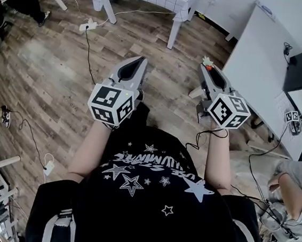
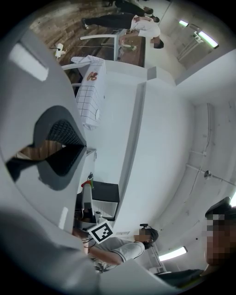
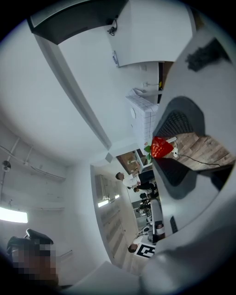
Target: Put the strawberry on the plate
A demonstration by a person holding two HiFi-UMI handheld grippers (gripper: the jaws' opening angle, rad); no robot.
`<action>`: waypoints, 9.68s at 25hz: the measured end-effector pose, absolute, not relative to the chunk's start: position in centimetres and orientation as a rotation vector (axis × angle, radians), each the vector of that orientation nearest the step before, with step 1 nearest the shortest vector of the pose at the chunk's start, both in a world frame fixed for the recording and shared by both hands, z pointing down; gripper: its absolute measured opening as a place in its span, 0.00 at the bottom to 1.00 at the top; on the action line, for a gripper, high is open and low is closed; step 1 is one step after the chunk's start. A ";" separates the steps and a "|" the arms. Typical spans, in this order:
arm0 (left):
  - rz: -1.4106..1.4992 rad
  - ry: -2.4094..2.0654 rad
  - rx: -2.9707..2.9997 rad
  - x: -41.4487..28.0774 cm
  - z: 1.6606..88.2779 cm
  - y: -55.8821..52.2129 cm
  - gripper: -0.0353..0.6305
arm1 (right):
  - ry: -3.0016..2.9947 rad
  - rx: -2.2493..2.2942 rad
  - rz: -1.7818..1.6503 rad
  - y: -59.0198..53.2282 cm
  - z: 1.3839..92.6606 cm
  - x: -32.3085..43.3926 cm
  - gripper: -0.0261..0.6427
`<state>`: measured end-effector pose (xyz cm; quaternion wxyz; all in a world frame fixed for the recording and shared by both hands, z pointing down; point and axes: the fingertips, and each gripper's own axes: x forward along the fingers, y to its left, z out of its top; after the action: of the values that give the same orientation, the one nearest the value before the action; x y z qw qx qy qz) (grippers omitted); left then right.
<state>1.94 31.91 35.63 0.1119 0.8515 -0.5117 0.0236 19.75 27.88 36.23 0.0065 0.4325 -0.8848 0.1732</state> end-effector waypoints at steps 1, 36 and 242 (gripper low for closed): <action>0.064 -1.494 2.493 1.7 35.9 31.1 0.06 | -2.757 1.354 0.548 27.5 36.6 19.6 0.26; 0.035 -1.312 2.443 -11.4 38.3 -2.8 0.07 | -2.528 1.520 0.642 -4.8 38.5 9.6 0.26; 0.065 -1.212 2.468 -14.0 40.3 -2.3 0.06 | -2.260 1.551 0.674 -3.3 43.9 7.6 0.06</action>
<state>-14.02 -2.34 40.26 0.1944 0.8801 -0.4325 0.0232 7.62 -3.34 43.87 0.1588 0.5425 -0.7905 0.2356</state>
